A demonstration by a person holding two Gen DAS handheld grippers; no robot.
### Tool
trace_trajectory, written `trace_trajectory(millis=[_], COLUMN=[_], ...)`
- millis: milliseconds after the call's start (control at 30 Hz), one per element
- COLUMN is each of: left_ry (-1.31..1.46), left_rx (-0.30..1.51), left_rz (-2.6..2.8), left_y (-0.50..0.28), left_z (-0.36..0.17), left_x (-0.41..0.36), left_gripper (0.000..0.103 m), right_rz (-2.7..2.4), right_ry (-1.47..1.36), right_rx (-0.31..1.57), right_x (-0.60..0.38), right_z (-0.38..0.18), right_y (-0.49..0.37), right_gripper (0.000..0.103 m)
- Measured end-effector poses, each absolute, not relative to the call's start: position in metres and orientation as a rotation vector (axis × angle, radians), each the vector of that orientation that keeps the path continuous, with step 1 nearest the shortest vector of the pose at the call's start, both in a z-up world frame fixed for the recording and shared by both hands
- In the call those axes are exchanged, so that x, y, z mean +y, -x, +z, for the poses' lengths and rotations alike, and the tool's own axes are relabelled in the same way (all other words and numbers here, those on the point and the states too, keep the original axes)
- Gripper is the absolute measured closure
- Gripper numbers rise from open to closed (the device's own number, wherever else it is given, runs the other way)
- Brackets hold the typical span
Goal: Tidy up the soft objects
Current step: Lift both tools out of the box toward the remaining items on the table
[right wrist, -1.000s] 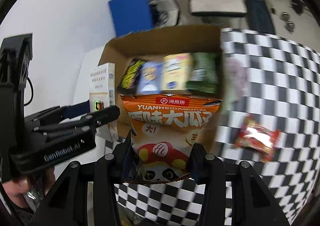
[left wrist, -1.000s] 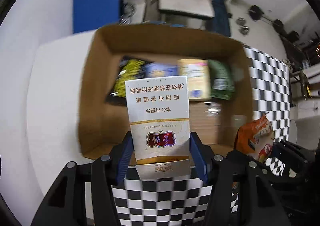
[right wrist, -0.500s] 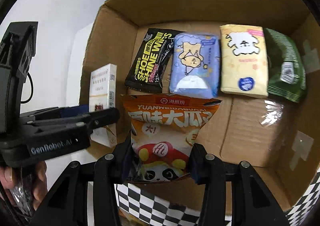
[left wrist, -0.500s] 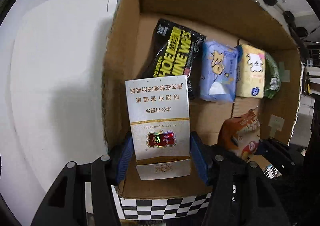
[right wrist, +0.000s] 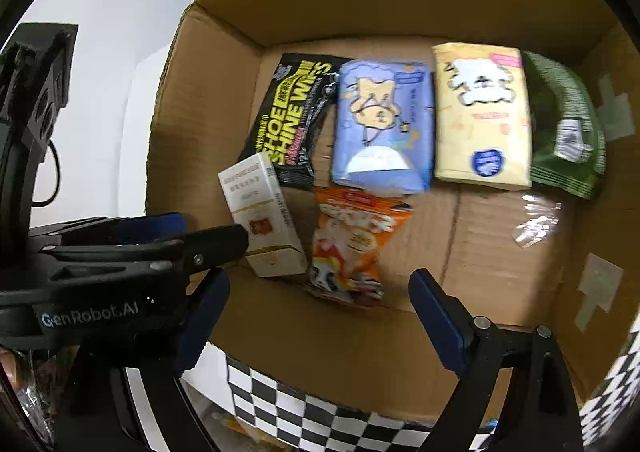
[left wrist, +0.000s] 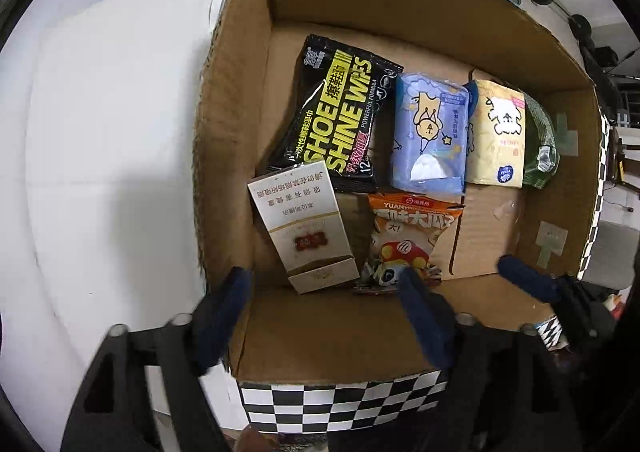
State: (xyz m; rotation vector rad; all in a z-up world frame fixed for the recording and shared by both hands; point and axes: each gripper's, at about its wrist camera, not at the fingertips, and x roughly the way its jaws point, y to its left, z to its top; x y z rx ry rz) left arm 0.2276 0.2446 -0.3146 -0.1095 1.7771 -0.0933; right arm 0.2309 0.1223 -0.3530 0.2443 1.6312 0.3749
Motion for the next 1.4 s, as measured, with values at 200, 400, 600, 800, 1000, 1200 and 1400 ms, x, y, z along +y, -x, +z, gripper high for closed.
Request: trace_trajectory(millis=[200,400,600,800,1000,1200,1400], left_ry=[0.108,0.122,0.111,0.089,0.083,-0.022,-0.269], left_rx=[1.709,1.610,1.513,1.405,1.326,1.225,1.191], left_rz=[-0.053,0.001,0.033,0.033,0.016,-0.013,-0.028], left_y=[-0.211,-0.189,-0.168,-0.151,-0.142,-0.140,-0.150], left_z=[-0.298,-0.280,-0.254,-0.217,-0.182,-0.151,-0.164], left_x=[0.246,0.249,0.242,0.229,0.213,0.165,0.084], left_gripper=[0.007,0.007,0.007,0.007,0.007,0.007,0.007], right_rz=[0.244,0.138,0.114,0.122,0.166,0.205,0.164], right_ry=[-0.146,-0.073,-0.035,-0.025,-0.057,-0.065,0.077], right_rx=[1.577,1.528,1.479,1.408,1.345,1.329,1.398], right_x=[0.097,0.071,0.062,0.057,0.048,-0.010,-0.099], right_z=[-0.329,-0.313,-0.297,-0.263,-0.229,-0.206,-0.231], right_y=[-0.221,-0.209,-0.191,-0.170,-0.157,-0.146,-0.151], right_gripper=[0.000,0.000,0.000,0.000,0.000,0.000,0.000])
